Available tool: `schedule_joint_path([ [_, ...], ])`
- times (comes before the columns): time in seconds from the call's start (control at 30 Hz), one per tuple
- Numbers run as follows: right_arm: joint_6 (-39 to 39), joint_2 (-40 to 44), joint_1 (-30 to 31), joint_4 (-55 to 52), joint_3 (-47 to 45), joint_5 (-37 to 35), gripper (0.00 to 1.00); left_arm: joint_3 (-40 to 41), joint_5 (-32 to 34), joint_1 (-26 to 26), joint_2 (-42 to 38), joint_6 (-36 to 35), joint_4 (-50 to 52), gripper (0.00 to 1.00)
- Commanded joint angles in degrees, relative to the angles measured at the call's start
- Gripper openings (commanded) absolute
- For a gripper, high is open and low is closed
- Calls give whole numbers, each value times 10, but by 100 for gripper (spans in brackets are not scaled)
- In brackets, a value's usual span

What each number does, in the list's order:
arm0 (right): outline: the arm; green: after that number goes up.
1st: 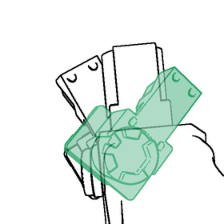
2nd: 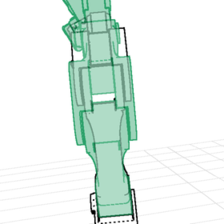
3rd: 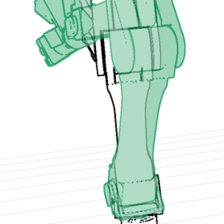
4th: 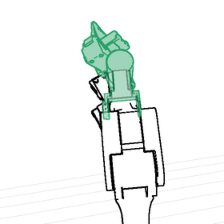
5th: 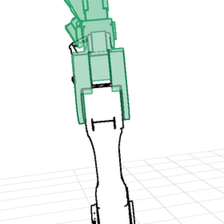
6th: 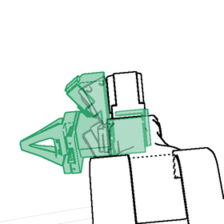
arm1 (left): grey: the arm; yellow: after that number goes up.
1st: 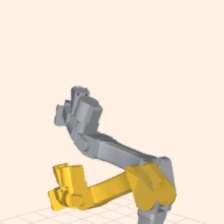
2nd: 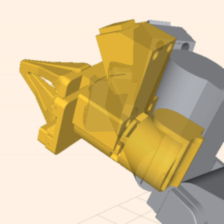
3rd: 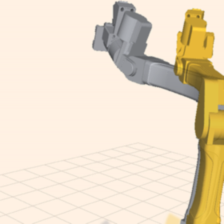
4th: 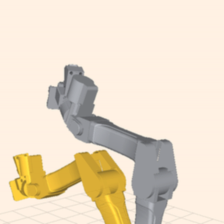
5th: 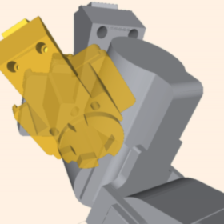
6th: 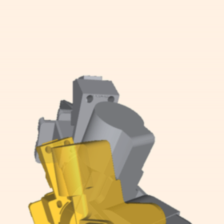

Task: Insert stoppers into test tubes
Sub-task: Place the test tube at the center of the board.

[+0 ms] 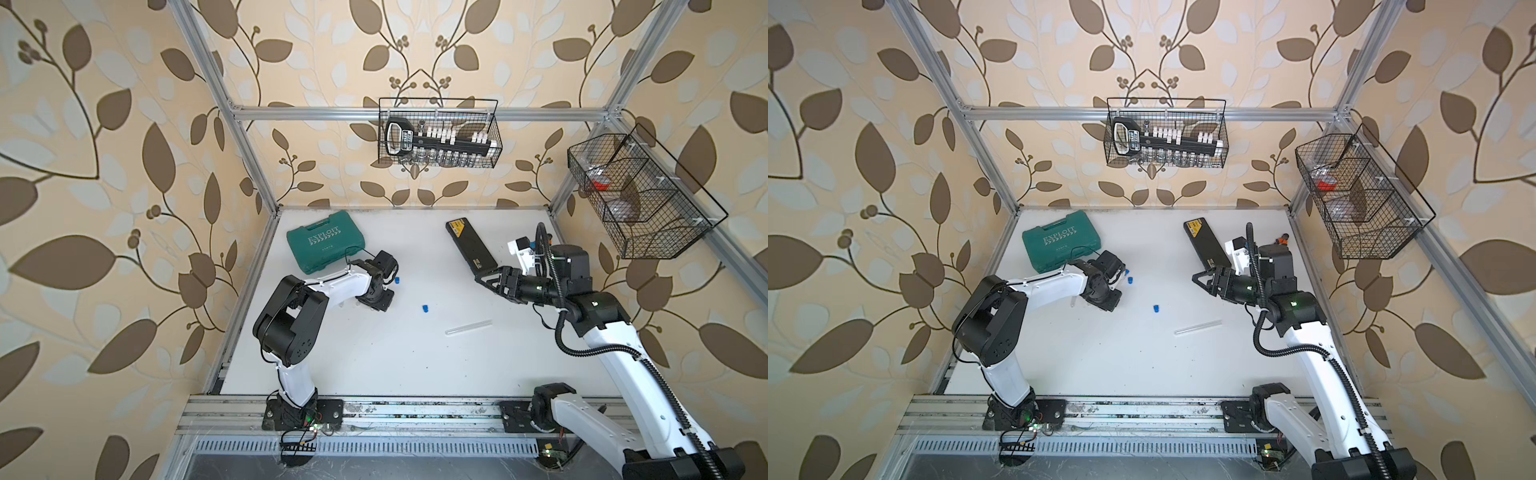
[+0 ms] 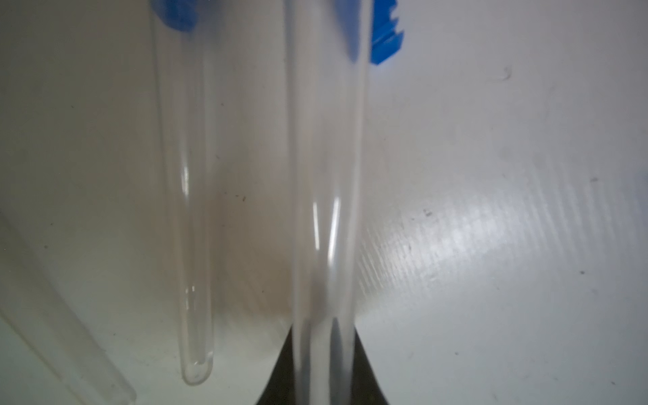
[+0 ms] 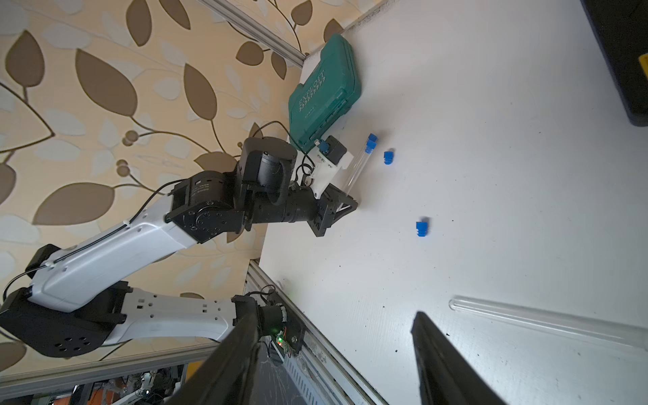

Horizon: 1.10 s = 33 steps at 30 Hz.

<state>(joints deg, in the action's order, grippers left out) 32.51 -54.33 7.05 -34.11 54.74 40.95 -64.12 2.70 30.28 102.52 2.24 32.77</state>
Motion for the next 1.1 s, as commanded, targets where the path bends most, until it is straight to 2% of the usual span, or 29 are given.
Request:
schedule_joint_path([
  [0.0, -13, 10, -1, -10, -1, 6, 67, -22, 20, -8, 6, 18, 5, 10],
  [0.3, -14, 12, -1, -12, 5, -1, 66, -22, 31, -10, 20, 26, -2, 17],
  [1.07, -23, 10, -1, -20, 8, 3, 63, -26, 51, -12, 33, 34, -1, 24],
])
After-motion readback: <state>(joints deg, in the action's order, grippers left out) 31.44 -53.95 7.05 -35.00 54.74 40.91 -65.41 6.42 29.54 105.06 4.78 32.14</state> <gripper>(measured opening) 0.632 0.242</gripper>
